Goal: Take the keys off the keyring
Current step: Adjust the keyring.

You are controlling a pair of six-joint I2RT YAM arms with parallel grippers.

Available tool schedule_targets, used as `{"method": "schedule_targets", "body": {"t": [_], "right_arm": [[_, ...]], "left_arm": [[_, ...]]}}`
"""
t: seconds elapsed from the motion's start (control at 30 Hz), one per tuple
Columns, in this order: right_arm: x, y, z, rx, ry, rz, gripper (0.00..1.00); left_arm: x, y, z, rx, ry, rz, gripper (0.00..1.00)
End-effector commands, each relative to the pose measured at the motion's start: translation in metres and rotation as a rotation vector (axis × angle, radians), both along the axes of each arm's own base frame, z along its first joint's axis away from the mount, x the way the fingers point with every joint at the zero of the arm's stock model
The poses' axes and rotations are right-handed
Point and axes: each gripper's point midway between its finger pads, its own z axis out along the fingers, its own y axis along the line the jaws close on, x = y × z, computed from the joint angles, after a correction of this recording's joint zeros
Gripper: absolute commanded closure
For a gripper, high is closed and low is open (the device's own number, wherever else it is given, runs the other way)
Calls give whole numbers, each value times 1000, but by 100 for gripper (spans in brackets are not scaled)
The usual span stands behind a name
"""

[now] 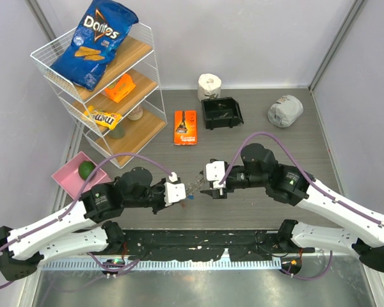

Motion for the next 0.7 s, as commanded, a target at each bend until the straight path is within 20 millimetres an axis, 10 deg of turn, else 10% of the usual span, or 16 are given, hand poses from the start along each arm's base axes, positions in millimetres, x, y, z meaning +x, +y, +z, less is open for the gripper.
{"method": "schedule_targets", "body": {"t": [0.0,0.67], "right_arm": [[0,6,-3,1,21,0,33],[-10,-20,19,28,-49,-11,29]], "left_arm": [[-4,-29,66,-245,-110,-103,100],[7,-32,56,-180,-65,-38,100]]}}
